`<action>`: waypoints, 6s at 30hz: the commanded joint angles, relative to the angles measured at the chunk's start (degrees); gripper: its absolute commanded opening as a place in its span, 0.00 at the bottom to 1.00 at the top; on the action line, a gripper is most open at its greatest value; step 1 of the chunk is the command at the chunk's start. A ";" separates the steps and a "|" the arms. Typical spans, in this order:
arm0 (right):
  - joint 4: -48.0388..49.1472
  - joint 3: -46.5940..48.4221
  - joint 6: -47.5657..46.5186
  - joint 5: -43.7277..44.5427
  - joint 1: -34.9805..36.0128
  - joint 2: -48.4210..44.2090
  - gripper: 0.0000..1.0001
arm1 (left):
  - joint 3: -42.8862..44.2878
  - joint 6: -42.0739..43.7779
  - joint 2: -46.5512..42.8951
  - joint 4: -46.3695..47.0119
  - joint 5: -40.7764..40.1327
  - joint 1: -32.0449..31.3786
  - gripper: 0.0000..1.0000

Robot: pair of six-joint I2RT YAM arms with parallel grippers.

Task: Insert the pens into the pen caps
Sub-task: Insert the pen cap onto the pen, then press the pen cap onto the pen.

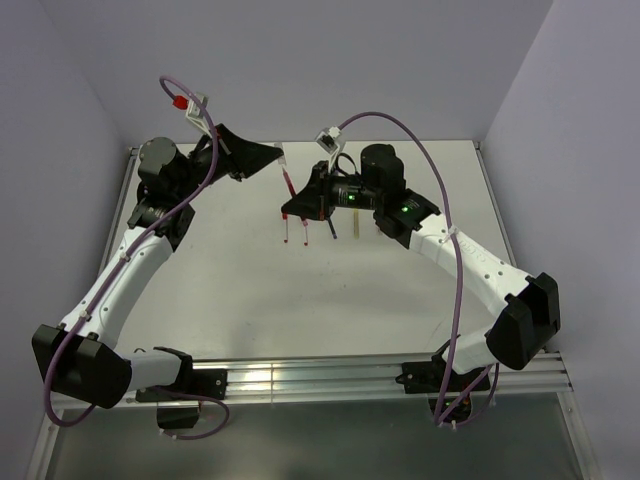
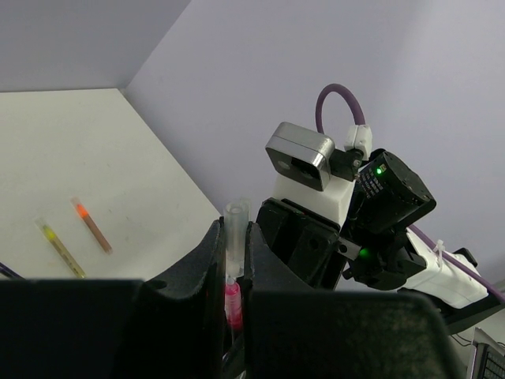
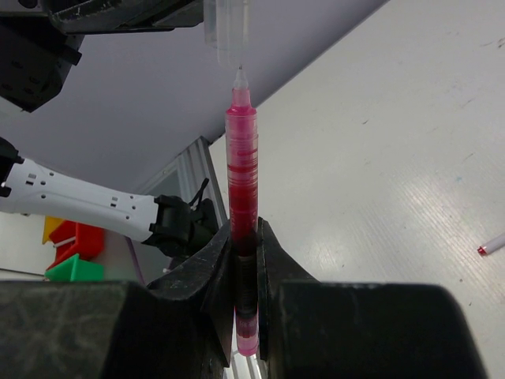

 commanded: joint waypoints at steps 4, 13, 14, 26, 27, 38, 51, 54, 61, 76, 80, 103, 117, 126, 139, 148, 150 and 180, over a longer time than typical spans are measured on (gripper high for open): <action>2.08 2.16 -0.12 0.39 -0.96 -1.21 0.00 | 1.10 1.09 -0.99 1.30 0.21 -0.19 0.00; 1.90 2.60 -0.03 -0.23 -1.05 -0.68 0.00 | 0.49 0.57 -0.11 2.35 0.12 -0.28 0.00; 1.81 2.60 -0.03 -0.23 -1.05 -0.68 0.00 | 0.49 0.39 0.06 2.35 -0.05 -0.28 0.00; 1.81 2.60 -0.12 -0.75 -1.05 -0.50 0.00 | 1.81 -0.22 2.17 2.97 0.21 -0.28 0.00; 1.90 2.60 -0.12 -0.75 -1.05 -0.42 0.00 | 1.72 -0.22 2.09 2.97 0.12 -0.28 0.00; 3.48 1.81 1.02 0.47 -1.49 -0.68 0.00 | 1.37 0.04 0.68 2.53 0.91 -0.46 0.00; 6.73 -0.21 3.22 5.48 -1.67 -1.91 0.00 | -1.09 -0.84 -0.55 4.02 0.83 -3.44 0.00; 7.44 -0.39 3.40 7.76 -1.67 -2.61 0.00 | -1.97 -1.01 -0.73 4.90 1.17 -4.50 0.00; 8.75 -1.53 1.12 14.54 -1.67 -5.42 0.00 | -2.24 1.61 -2.39 2.71 0.91 -6.78 0.00; 11.84 -0.75 -2.66 14.63 -1.58 -7.88 0.00 | 1.45 9.35 -1.79 -5.02 5.91 -11.18 0.00; 11.48 -0.83 -3.89 15.94 -1.58 -8.68 0.00 | 2.95 10.41 -0.90 -6.96 8.12 -11.44 0.00; 6.56 4.35 -12.33 30.53 -1.40 -10.43 0.00 | 9.45 21.75 3.84 -29.54 -0.49 -17.15 0.00; 6.21 7.16 -11.55 27.55 -1.31 -11.22 0.00 | 10.33 22.63 4.28 -31.22 -2.17 -18.12 0.00; 4.72 8.48 -8.73 17.11 -1.31 -12.45 0.00 | 13.23 24.12 1.48 -31.22 -4.44 -18.12 0.06; 0.85 8.66 -6.79 8.92 -1.31 -13.60 0.00 | 19.55 24.38 -4.15 -26.65 -14.02 -18.04 0.45; 2.34 6.20 -5.57 6.19 -1.31 -13.86 0.00 | 24.74 25.88 -3.63 -21.82 -13.77 -16.98 0.58; 3.04 5.94 -4.78 4.88 -1.31 -13.69 0.00 | 26.49 25.62 -1.88 -21.38 -13.24 -16.37 0.58; 4.98 6.29 -2.14 2.15 -1.23 -9.91 0.00 | 29.67 17.27 6.48 -12.24 -0.23 -13.99 0.56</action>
